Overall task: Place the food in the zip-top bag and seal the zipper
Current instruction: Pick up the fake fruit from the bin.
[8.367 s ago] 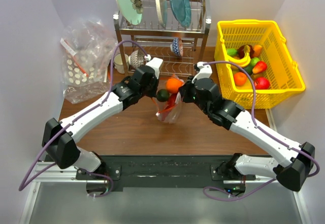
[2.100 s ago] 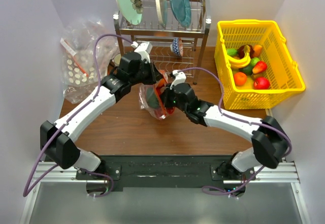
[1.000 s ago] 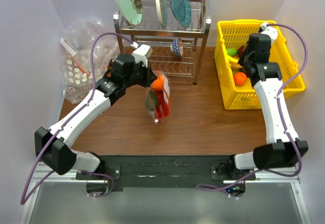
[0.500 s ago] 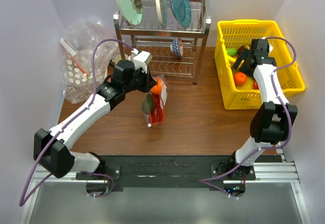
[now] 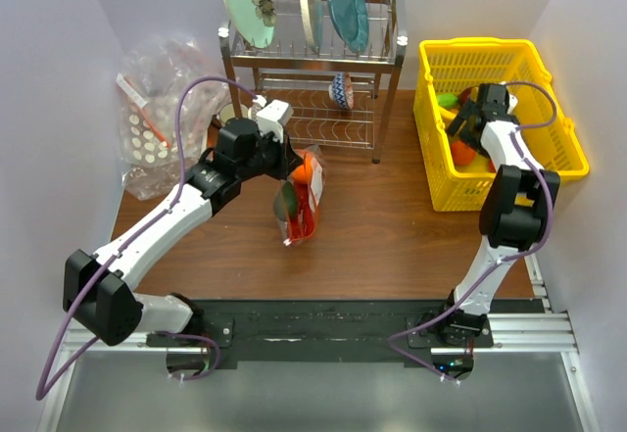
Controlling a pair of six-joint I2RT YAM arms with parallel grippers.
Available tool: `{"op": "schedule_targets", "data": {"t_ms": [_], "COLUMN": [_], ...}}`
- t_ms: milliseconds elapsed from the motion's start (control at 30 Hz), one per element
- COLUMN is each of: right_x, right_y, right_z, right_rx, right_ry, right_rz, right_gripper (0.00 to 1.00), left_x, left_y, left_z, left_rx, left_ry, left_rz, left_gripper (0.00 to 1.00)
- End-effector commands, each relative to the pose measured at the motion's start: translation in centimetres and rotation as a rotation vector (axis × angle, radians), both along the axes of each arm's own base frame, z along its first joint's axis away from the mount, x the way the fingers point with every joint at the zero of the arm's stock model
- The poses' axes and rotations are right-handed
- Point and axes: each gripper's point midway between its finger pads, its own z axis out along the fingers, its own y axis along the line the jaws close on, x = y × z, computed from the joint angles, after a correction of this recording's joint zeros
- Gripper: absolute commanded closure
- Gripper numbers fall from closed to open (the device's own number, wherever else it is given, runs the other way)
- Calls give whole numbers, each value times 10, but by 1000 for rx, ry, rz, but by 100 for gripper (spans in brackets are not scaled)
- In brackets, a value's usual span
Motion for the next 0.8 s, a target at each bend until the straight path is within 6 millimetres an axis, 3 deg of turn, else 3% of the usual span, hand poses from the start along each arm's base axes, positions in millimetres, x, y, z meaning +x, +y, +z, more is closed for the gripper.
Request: {"op": "schedule_targets", "data": {"t_ms": [0, 233, 300, 367, 433, 467, 533, 567, 667, 700, 767], "right_x": [24, 29, 28, 26, 23, 22, 14, 9, -2, -9, -20], "right_y": [-14, -21, -23, -22, -20, -19, -17, -15, -2, 2, 8], "right_z": [4, -34, -37, -33, -22, 3, 18, 49, 73, 97, 104], "right_rx": [-21, -33, -38, -37, -33, -39, -42, -47, -9, -7, 4], "right_ry": [-56, 29, 35, 28, -1, -56, -95, -159, -224, -277, -297], "right_rz": [-46, -63, -70, -66, -69, -69, -73, -73, -35, -24, -14], "right_gripper": [11, 16, 23, 39, 51, 51, 51, 50, 49, 49, 49], "left_x": [5, 7, 8, 8, 8, 8, 8, 8, 8, 7, 7], "left_y": [-2, 0, 0, 1, 1, 2, 2, 2, 2, 2, 2], "left_z": [32, 30, 30, 30, 30, 30, 31, 31, 31, 32, 32], "left_rx": [-57, -55, -54, -54, -54, -53, -54, -54, -51, -51, -55], "left_ry": [-105, -104, -102, -103, -104, -103, -106, -106, -107, -107, -108], "left_rz": [-7, -3, -2, 1, 1, 3, 2, 2, 1, 0, 1], "left_gripper": [94, 95, 95, 95, 95, 95, 95, 95, 95, 95, 95]}}
